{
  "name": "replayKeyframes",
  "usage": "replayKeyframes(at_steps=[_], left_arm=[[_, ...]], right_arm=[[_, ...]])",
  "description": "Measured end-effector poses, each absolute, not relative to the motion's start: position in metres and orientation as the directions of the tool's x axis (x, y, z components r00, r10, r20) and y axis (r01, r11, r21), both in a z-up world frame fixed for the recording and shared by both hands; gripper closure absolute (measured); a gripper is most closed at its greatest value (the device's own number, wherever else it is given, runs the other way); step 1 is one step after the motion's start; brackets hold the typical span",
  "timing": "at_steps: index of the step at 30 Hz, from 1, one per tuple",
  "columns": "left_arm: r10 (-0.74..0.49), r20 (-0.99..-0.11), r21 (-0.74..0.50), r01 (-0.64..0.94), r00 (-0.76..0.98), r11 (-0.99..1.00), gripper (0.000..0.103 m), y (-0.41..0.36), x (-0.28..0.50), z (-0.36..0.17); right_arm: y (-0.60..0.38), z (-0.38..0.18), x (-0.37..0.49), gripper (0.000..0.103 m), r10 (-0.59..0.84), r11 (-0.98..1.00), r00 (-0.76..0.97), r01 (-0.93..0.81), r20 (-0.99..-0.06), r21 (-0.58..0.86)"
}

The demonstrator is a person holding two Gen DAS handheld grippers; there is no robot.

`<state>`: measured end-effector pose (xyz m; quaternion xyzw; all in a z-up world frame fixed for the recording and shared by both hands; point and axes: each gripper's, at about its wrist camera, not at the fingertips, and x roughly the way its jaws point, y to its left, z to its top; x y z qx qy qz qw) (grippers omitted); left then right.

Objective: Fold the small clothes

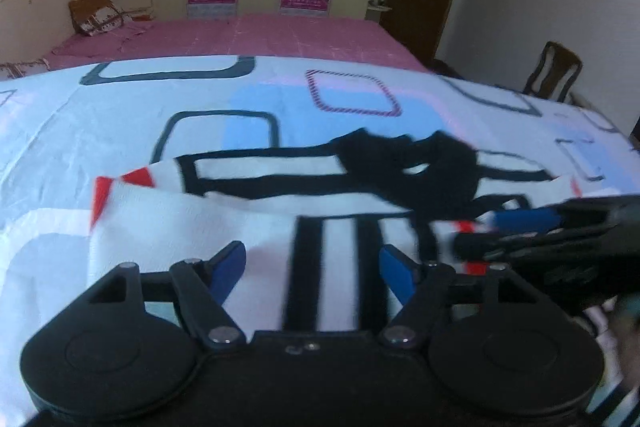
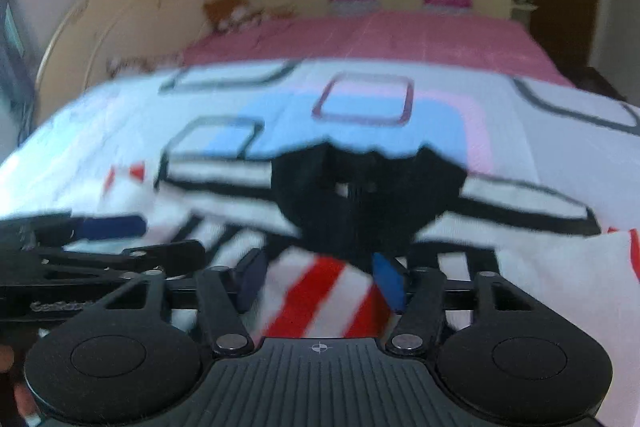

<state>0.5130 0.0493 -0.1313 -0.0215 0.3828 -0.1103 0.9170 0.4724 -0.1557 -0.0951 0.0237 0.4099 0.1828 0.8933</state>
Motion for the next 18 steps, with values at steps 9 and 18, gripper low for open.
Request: replayKeyframes(at_steps=[9,18], left_arm=[[-0.167,-0.718,-0.048,0.191,0.676,0.98,0.028,0.039,0.518,-0.135],[-0.233,-0.757,-0.108,0.234,0.611,0.966,0.036,0.047,0.492,-0.131]], right_arm=[[-0.304,-0.115,0.502,0.044,0.083,0.985,0.642,0.063,-0.763,0.161],[-0.302,-0.105,0.449,0.057,0.102,0.991,0.604,0.008,-0.79,0.134]])
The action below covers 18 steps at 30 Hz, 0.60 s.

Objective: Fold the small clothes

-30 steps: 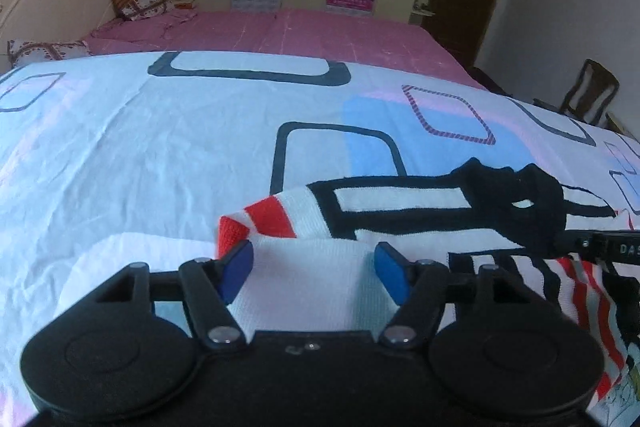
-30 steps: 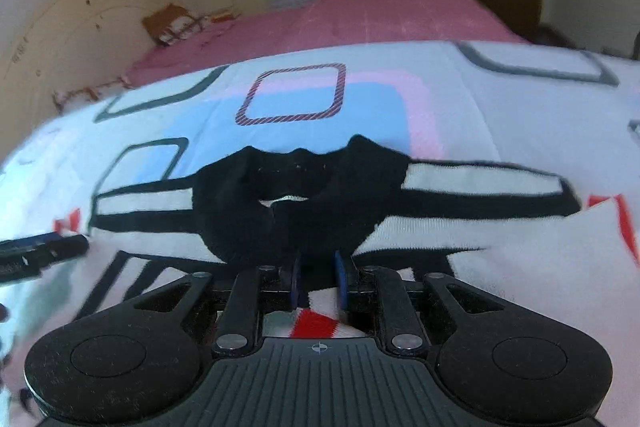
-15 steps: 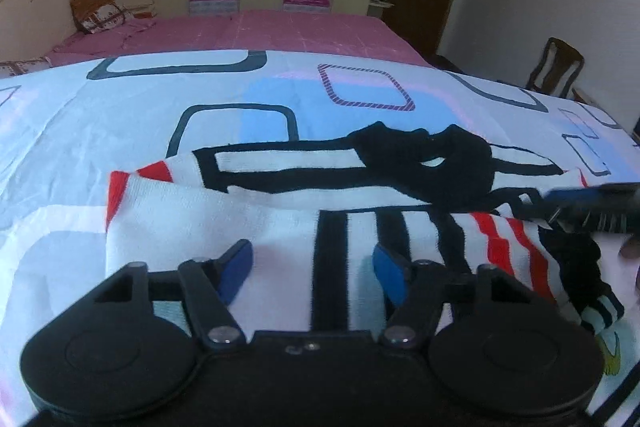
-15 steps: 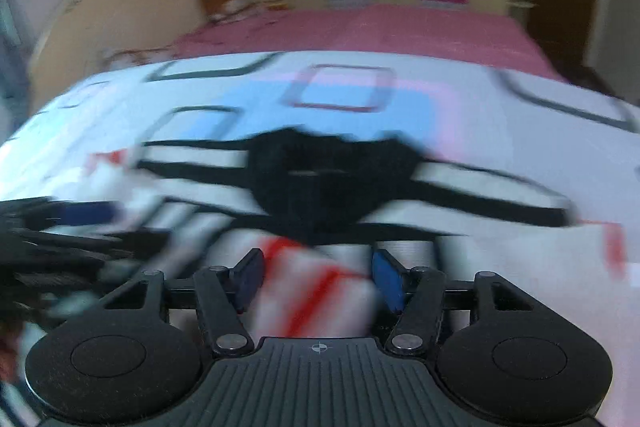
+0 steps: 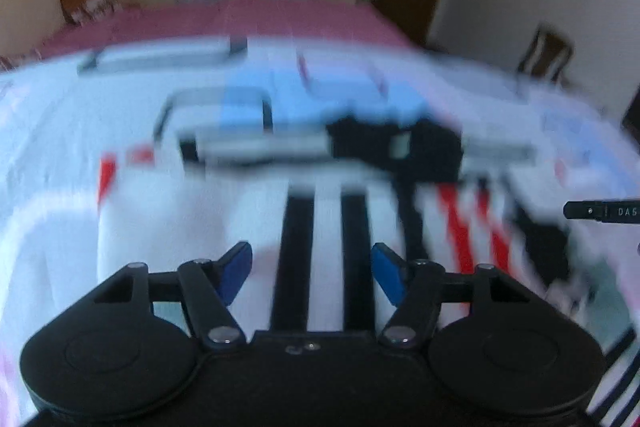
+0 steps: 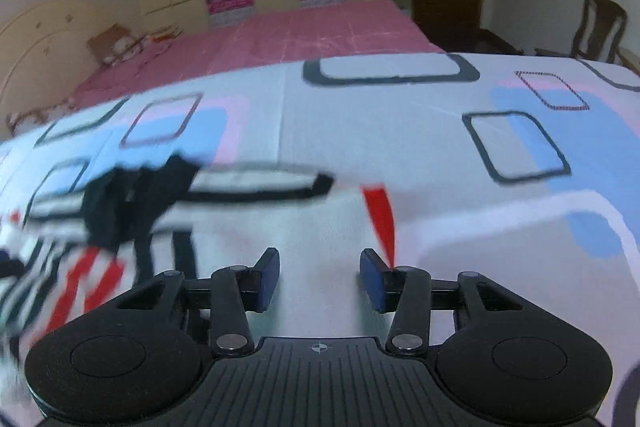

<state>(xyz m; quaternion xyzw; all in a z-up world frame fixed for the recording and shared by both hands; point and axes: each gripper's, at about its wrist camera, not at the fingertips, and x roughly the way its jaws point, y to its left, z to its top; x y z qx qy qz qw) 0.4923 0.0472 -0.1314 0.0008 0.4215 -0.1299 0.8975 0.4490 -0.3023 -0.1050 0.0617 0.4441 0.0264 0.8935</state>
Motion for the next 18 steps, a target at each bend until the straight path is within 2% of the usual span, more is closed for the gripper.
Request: replayKeyframes(at_steps=[3,5,7,8,10,12,14,15,16,17,18], left_arm=[[-0.191,-0.746,-0.057,0.225,0.638,0.973,0.036,0.04,0.483,-0.13],[-0.205,-0.729,-0.092,0.203,0.654,0.975,0.036,0.041,0.478,-0.121],[-0.212,-0.707,-0.132,0.17,0.674,0.977,0.036,0.046,0.468,-0.117],[-0.205,-0.703,-0.133,0.157,0.681,0.979,0.036,0.049,0.463,-0.116],[-0.174,-0.704,-0.11,0.136,0.689,0.985,0.036,0.053,0.453,-0.118],[-0.145,-0.721,-0.094,0.111,0.678,0.989,0.036,0.061,0.446,-0.125],[-0.146,-0.714,-0.107,0.099,0.685,0.989,0.036,0.068,0.441,-0.128],[-0.147,-0.71,-0.106,0.102,0.689,0.989,0.036,0.069,0.439,-0.128],[-0.138,-0.707,-0.087,0.108,0.693,0.99,0.036,0.068,0.439,-0.128],[-0.128,-0.705,-0.069,0.113,0.698,0.991,0.036,0.067,0.439,-0.129],[-0.124,-0.702,-0.06,0.115,0.701,0.992,0.035,0.067,0.438,-0.129]], right_arm=[[-0.287,-0.109,0.435,0.057,0.051,0.999,0.613,-0.027,-0.789,0.044],[-0.286,-0.09,0.427,0.057,0.099,0.992,0.619,0.001,-0.779,0.126],[-0.285,-0.078,0.413,0.033,0.214,0.963,0.644,-0.01,-0.735,0.271],[-0.28,-0.077,0.406,0.029,0.252,0.951,0.645,-0.027,-0.721,0.308],[-0.274,-0.079,0.399,0.029,0.298,0.937,0.627,-0.047,-0.72,0.347],[-0.268,-0.086,0.397,0.042,0.329,0.924,0.596,-0.044,-0.732,0.379],[-0.264,-0.09,0.392,0.046,0.333,0.919,0.601,-0.037,-0.726,0.392],[-0.263,-0.089,0.392,0.071,0.354,0.912,0.596,-0.047,-0.721,0.408],[-0.262,-0.09,0.392,0.081,0.38,0.902,0.582,-0.061,-0.719,0.427],[-0.26,-0.09,0.391,0.084,0.373,0.909,0.578,-0.071,-0.726,0.41],[-0.258,-0.089,0.388,0.093,0.36,0.918,0.582,-0.08,-0.729,0.389]])
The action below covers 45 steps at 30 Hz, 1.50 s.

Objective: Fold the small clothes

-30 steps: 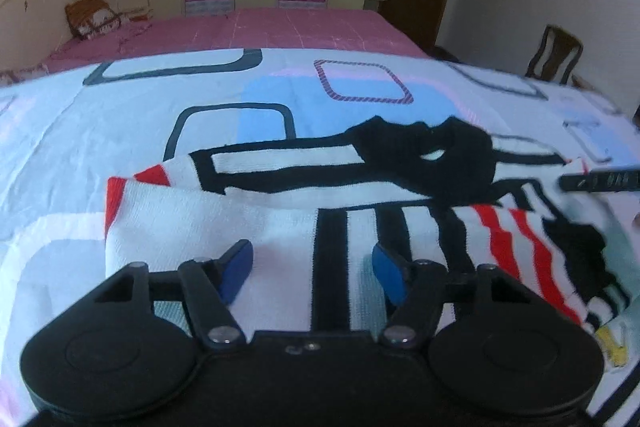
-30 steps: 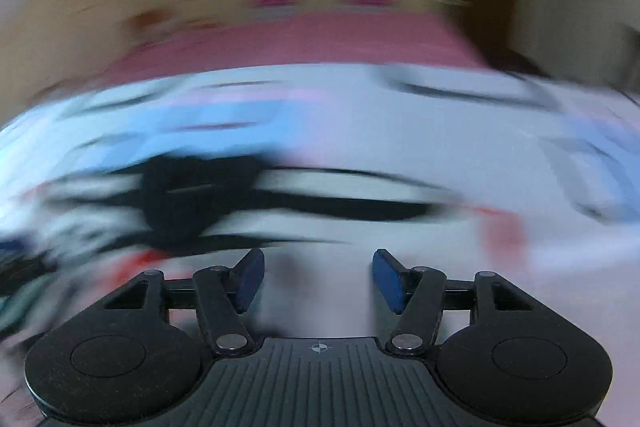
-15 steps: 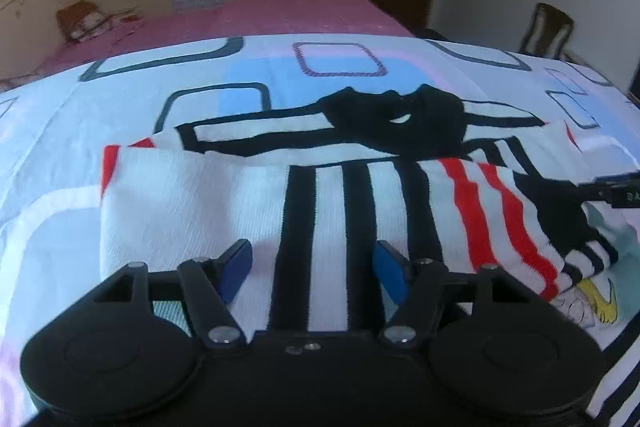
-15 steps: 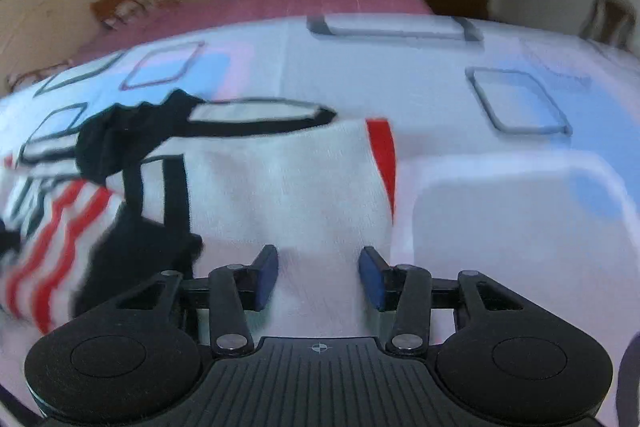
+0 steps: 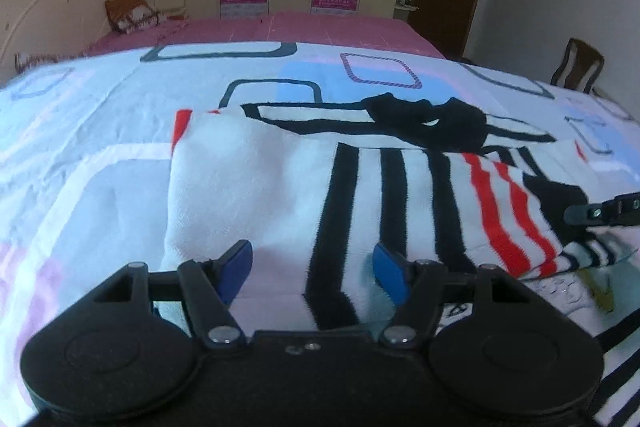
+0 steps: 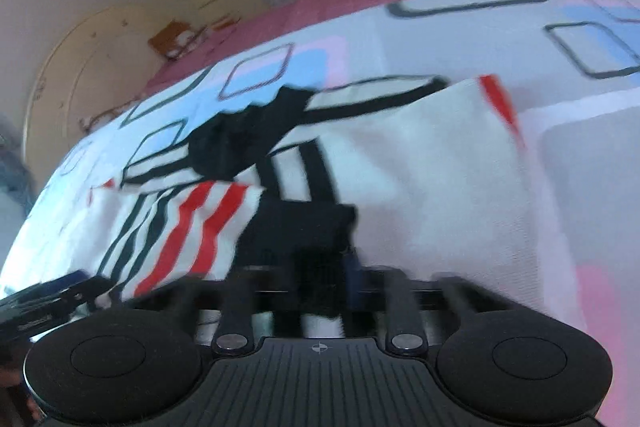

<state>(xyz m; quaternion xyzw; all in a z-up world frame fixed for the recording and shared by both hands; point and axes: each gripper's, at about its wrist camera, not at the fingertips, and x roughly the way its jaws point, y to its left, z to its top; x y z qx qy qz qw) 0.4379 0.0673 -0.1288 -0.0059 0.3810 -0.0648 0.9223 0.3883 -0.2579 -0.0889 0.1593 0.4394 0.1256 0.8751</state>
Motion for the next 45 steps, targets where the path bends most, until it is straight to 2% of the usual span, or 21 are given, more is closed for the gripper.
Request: replayKeyframes(at_steps=[1,3,8,11,13,14,15,17,18,21,27,29,31,33,36,39,41,42,45], left_arm=[[-0.12,-0.702,-0.06,0.11,0.702,0.992,0.035,0.068,0.439,-0.128],[-0.103,-0.702,-0.05,0.095,0.705,0.994,0.035,0.071,0.438,-0.124],[-0.119,-0.708,-0.038,0.13,0.696,0.991,0.036,0.082,0.431,-0.13],[-0.135,-0.705,-0.056,0.134,0.696,0.989,0.036,0.082,0.429,-0.119],[-0.16,-0.683,-0.094,0.132,0.712,0.987,0.034,0.08,0.426,-0.109],[-0.181,-0.675,-0.113,0.142,0.715,0.983,0.032,0.076,0.425,-0.106],[-0.193,-0.674,-0.116,0.155,0.713,0.981,0.027,0.07,0.426,-0.108],[-0.193,-0.708,-0.11,0.164,0.679,0.98,0.025,0.061,0.43,-0.122],[-0.199,-0.727,-0.12,0.164,0.658,0.979,0.024,0.06,0.432,-0.131],[-0.2,-0.726,-0.102,0.185,0.658,0.978,0.027,0.061,0.433,-0.128],[-0.194,-0.688,-0.12,0.154,0.699,0.981,0.028,0.077,0.474,-0.111],[-0.187,-0.721,-0.128,0.136,0.667,0.982,0.029,0.078,0.492,-0.121],[-0.191,-0.735,-0.13,0.141,0.651,0.981,0.029,0.078,0.498,-0.13],[-0.191,-0.738,-0.11,0.165,0.647,0.98,0.03,0.077,0.498,-0.124],[-0.194,-0.687,-0.111,0.163,0.7,0.98,0.03,0.088,0.502,-0.114],[-0.165,-0.679,-0.084,0.148,0.715,0.985,0.03,0.096,0.525,-0.114],[-0.154,-0.725,-0.083,0.136,0.672,0.987,0.03,0.1,0.542,-0.124],[-0.141,-0.757,-0.078,0.126,0.637,0.989,0.034,0.101,0.548,-0.13],[-0.138,-0.721,-0.053,0.144,0.679,0.988,0.032,0.099,0.526,-0.117]], right_arm=[[-0.259,-0.086,0.384,0.097,0.362,0.915,0.582,-0.072,-0.728,0.397],[-0.264,-0.081,0.378,0.098,0.381,0.899,0.584,-0.052,-0.717,0.435],[-0.263,-0.081,0.362,0.098,0.364,0.911,0.565,-0.052,-0.74,0.408],[-0.258,-0.084,0.367,0.097,0.3,0.934,0.594,-0.022,-0.746,0.358],[-0.252,-0.068,0.364,0.094,0.153,0.976,0.657,0.017,-0.739,0.218],[-0.249,-0.059,0.359,0.082,0.125,0.983,0.689,0.009,-0.713,0.181],[-0.246,-0.054,0.357,0.073,0.146,0.981,0.704,-0.015,-0.695,0.191],[-0.232,-0.06,0.36,0.073,0.211,0.974,0.666,-0.077,-0.716,0.215],[-0.224,-0.074,0.365,0.073,0.226,0.973,0.6,-0.105,-0.767,0.205],[-0.212,-0.075,0.37,0.073,0.194,0.98,0.583,-0.153,-0.789,0.128],[-0.201,-0.053,0.409,0.073,0.26,0.965,0.662,-0.192,-0.703,0.177],[-0.185,-0.062,0.427,0.073,0.279,0.959,0.637,-0.227,-0.719,0.171],[-0.175,-0.082,0.44,0.073,0.267,0.959,0.568,-0.238,-0.779,0.155],[-0.169,-0.084,0.44,0.073,0.24,0.96,0.572,-0.261,-0.784,0.104],[-0.175,-0.07,0.436,0.073,0.261,0.96,0.61,-0.245,-0.748,0.136],[-0.164,-0.069,0.443,0.073,0.271,0.957,0.619,-0.255,-0.737,0.137],[-0.155,-0.074,0.453,0.073,0.248,0.961,0.603,-0.253,-0.759,0.113],[-0.152,-0.08,0.457,0.073,0.222,0.966,0.588,-0.24,-0.778,0.094],[-0.154,-0.076,0.452,0.073,0.216,0.97,0.599,-0.221,-0.771,0.1]])
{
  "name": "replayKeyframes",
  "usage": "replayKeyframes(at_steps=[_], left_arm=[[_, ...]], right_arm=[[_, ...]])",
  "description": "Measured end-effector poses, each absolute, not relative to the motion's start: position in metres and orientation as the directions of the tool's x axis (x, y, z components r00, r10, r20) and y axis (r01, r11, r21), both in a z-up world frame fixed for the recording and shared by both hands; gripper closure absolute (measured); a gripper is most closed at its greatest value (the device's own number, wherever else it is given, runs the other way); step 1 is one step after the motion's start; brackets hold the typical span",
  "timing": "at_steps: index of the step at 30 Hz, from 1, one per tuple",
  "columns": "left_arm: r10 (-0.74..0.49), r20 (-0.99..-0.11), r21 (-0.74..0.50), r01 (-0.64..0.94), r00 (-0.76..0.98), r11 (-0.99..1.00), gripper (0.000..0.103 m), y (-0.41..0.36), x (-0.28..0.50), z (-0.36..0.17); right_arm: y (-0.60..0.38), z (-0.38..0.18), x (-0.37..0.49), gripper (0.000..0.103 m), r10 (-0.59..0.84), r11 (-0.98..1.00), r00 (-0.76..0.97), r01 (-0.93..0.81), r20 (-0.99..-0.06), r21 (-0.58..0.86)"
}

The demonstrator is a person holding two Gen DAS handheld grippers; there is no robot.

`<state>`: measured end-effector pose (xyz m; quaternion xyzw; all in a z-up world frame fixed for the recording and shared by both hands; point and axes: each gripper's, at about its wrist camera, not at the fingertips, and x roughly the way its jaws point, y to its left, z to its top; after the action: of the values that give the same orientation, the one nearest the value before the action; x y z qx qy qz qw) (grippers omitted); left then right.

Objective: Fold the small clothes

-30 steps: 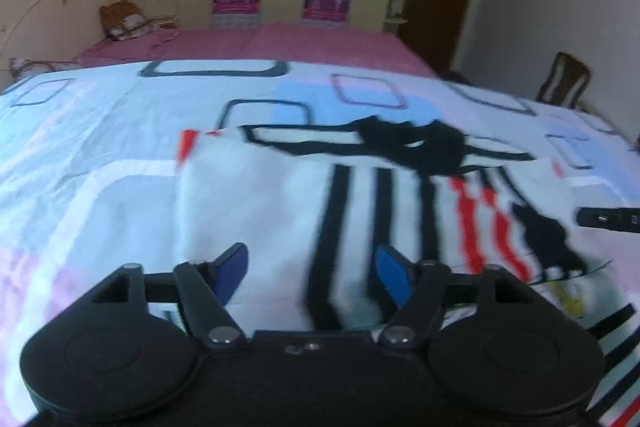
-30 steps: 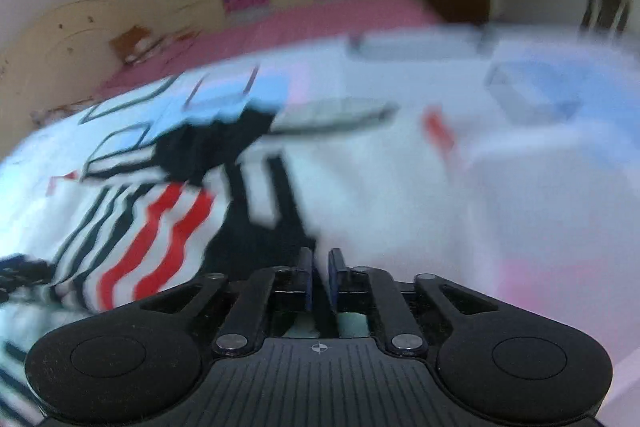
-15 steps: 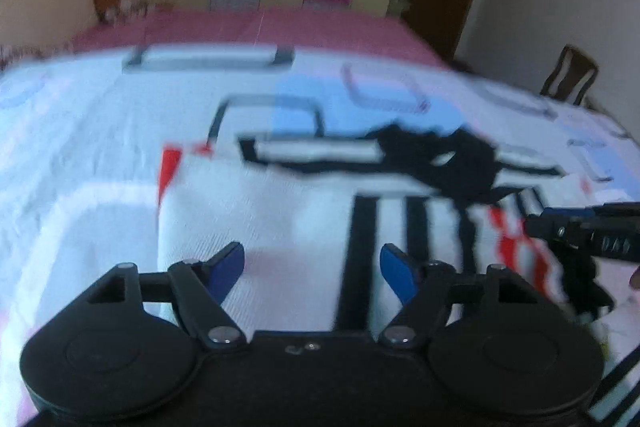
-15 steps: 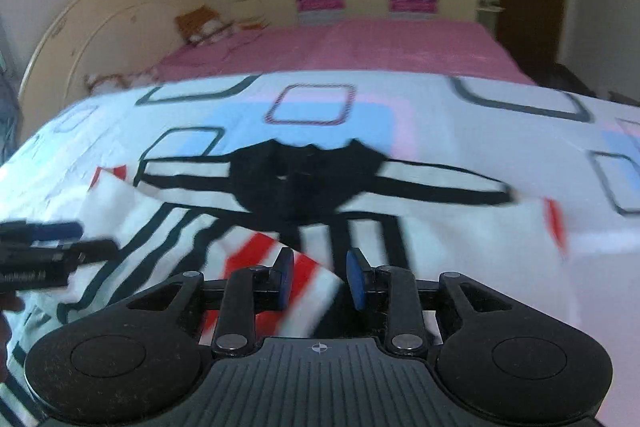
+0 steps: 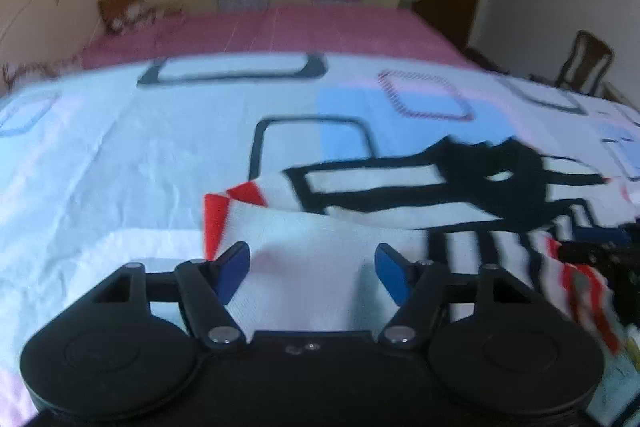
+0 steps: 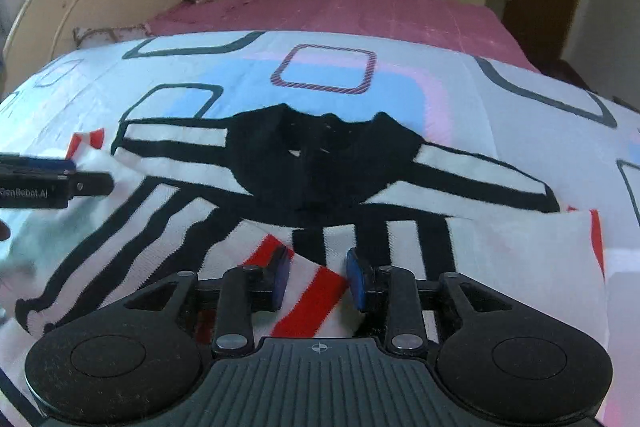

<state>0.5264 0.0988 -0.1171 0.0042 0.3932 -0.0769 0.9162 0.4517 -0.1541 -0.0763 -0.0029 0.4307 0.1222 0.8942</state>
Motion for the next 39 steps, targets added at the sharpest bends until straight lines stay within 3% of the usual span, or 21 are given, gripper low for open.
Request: replayKeyframes(at_steps=[8,14,21,24,29,30,33,34,35,36,39], left_arm=[[-0.167,-0.73,-0.047,0.195,0.663,0.98,0.034,0.074,0.477,-0.118],[-0.144,-0.743,-0.028,0.185,0.653,0.982,0.035,0.092,0.453,-0.123],[-0.148,-0.733,-0.025,0.191,0.664,0.981,0.035,0.094,0.445,-0.119],[-0.167,-0.713,-0.039,0.199,0.681,0.979,0.031,0.095,0.434,-0.108],[-0.162,-0.74,-0.023,0.216,0.653,0.976,0.031,0.096,0.425,-0.115],[-0.162,-0.728,-0.029,0.206,0.666,0.978,0.028,0.099,0.42,-0.11],[-0.126,-0.701,-0.026,0.152,0.702,0.988,0.008,0.11,0.398,-0.102],[-0.117,-0.704,-0.02,0.145,0.701,0.989,0.007,0.113,0.391,-0.102],[-0.106,-0.718,-0.015,0.137,0.688,0.99,0.008,0.118,0.38,-0.103],[-0.097,-0.728,-0.013,0.127,0.679,0.992,0.009,0.121,0.373,-0.102],[-0.097,-0.755,-0.041,0.101,0.648,0.994,0.024,0.135,0.337,-0.104]], right_arm=[[-0.146,-0.074,0.418,0.073,0.261,0.954,0.588,-0.279,-0.765,0.111],[-0.195,-0.077,0.397,0.073,0.104,0.991,0.594,-0.128,-0.798,0.034],[-0.207,-0.077,0.387,0.073,0.097,0.995,0.593,-0.088,-0.799,0.055],[-0.206,-0.066,0.376,0.073,0.112,0.994,0.635,-0.077,-0.764,0.082],[-0.209,-0.076,0.371,0.072,0.12,0.993,0.586,-0.075,-0.802,0.094],[-0.211,-0.07,0.369,0.072,0.135,0.991,0.59,-0.071,-0.796,0.115],[-0.223,-0.053,0.354,0.071,0.163,0.986,0.637,-0.074,-0.754,0.151],[-0.228,-0.049,0.348,0.065,0.167,0.985,0.643,-0.071,-0.748,0.159],[-0.235,-0.045,0.34,0.034,0.174,0.983,0.653,-0.067,-0.737,0.172],[-0.241,-0.042,0.33,0.025,0.187,0.98,0.664,-0.073,-0.724,0.187],[-0.26,-0.036,0.298,0.025,0.214,0.974,0.659,-0.084,-0.721,0.212]])
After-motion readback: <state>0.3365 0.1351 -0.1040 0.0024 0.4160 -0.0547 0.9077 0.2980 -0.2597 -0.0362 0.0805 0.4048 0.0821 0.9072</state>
